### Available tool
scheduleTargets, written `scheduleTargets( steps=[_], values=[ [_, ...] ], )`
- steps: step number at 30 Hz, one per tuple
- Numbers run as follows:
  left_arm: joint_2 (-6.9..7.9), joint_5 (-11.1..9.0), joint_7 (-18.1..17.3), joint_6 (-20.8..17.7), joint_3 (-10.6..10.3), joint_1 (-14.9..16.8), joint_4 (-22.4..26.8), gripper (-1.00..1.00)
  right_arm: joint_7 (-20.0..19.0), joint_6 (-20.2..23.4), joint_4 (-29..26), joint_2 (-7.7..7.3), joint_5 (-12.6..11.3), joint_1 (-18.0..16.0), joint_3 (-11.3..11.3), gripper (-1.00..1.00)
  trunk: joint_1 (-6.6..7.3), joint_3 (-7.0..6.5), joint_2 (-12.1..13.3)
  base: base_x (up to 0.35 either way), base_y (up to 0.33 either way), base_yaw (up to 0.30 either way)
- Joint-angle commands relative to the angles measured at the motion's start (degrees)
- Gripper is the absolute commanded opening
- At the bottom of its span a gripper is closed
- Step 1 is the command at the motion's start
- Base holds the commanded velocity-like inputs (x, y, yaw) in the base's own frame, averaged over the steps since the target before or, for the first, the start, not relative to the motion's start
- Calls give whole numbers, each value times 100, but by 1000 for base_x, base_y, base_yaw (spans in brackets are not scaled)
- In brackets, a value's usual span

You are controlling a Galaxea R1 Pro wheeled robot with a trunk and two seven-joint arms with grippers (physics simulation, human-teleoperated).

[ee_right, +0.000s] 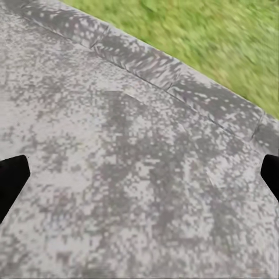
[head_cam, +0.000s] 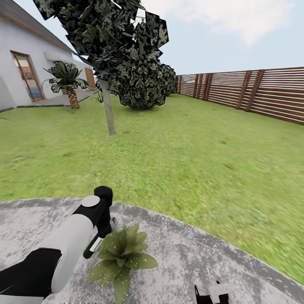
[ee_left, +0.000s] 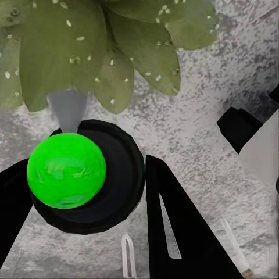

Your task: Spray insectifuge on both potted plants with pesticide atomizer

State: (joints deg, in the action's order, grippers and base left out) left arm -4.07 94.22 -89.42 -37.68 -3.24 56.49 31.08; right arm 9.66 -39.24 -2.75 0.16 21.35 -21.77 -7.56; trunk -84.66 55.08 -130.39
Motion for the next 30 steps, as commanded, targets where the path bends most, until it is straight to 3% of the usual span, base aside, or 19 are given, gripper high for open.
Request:
scheduleTargets(
  steps=[1, 8, 24, 30],
  values=[
    [-3, 35, -42, -62, -10, 3, 3, -100, 27, -14, 3, 1, 62, -2, -41, 100, 1, 5, -2, 0, 0, 273],
    [-77, 29, -15, -90, -5, -5, 3, -100, 27, -14, 3, 1, 62, -2, -44, 100, 1, 5, -2, 102, -132, 70],
    [-85, 35, 19, -95, -12, -24, 3, -100, 25, -14, 3, 1, 65, -2, -41, 100, 1, 5, -2, 43, -265, 2],
    [-85, 35, 14, -99, -10, -31, -5, -100, 23, -14, 3, 1, 62, -2, -38, 100, 1, 5, -2, 118, -266, 189]
  ],
)
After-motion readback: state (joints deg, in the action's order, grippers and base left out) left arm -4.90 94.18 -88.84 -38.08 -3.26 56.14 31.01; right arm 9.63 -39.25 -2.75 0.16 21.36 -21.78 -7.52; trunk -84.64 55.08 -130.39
